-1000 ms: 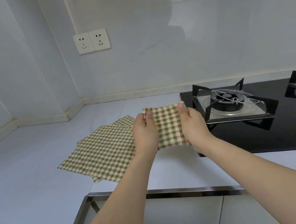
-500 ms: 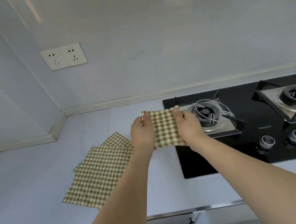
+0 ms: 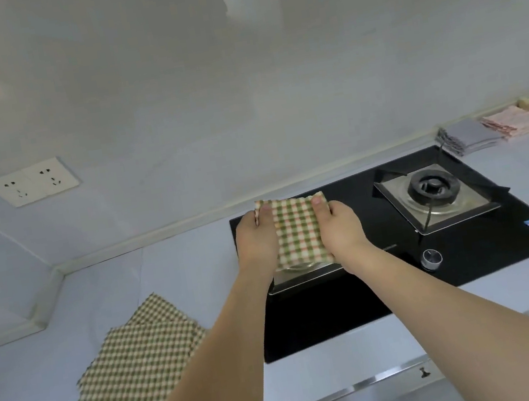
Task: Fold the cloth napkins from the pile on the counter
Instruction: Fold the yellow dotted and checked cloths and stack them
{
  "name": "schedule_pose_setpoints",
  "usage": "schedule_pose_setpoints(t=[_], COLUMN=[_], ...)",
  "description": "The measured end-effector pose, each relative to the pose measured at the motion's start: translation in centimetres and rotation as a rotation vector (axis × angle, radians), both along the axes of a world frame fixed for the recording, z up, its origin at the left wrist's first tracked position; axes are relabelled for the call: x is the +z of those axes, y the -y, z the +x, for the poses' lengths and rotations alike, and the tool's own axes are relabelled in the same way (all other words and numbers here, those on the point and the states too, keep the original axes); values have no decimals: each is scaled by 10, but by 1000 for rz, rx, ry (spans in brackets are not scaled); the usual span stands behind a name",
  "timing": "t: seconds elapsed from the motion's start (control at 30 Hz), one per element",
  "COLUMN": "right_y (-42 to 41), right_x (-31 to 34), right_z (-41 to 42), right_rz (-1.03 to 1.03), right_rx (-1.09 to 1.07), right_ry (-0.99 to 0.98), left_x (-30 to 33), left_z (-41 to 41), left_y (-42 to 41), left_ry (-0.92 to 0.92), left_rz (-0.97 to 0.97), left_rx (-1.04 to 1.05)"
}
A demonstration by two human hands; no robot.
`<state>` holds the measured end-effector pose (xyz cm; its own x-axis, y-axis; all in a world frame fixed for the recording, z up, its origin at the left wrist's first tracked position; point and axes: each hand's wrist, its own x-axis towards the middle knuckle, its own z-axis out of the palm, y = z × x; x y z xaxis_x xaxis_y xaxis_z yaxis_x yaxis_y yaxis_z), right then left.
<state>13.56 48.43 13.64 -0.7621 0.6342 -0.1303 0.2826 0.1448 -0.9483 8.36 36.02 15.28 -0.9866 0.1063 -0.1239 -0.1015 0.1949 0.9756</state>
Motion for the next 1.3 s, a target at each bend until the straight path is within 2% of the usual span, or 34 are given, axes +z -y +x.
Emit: schedule_pose_setpoints(t=[0.1,0.4,0.63,0.9,1.0,1.1,1.17,1.3], right_y=[-64,-215,-331,-513,-575,-627,-660,-729], right_x=[4,0,-8,-6,0,6,4,-12], right_z=[7,19,28,58,71,78,83,91], right_rz=[27,49,19,-82,-216,-537,-741,-962], right_rx=[14,47,-80,-56,-4,37,14,-136], right_ry=[-35,46,59,101,142,146,90,-41], left_x=[-1,-10,-18,-18,-21,-19,-21,-31], left_z=[1,13,10,23,36,40,37,26], left_y=[-59,-209,-330,-495,-550,-596,-629,-706], left_ry=[5,35,63,132,158,143,144,178], left_rz=[15,-4,-20,-20,-29,-49,-44,-53], left_rx=[-20,-51,-149,-263,-273,-240,-207,-228])
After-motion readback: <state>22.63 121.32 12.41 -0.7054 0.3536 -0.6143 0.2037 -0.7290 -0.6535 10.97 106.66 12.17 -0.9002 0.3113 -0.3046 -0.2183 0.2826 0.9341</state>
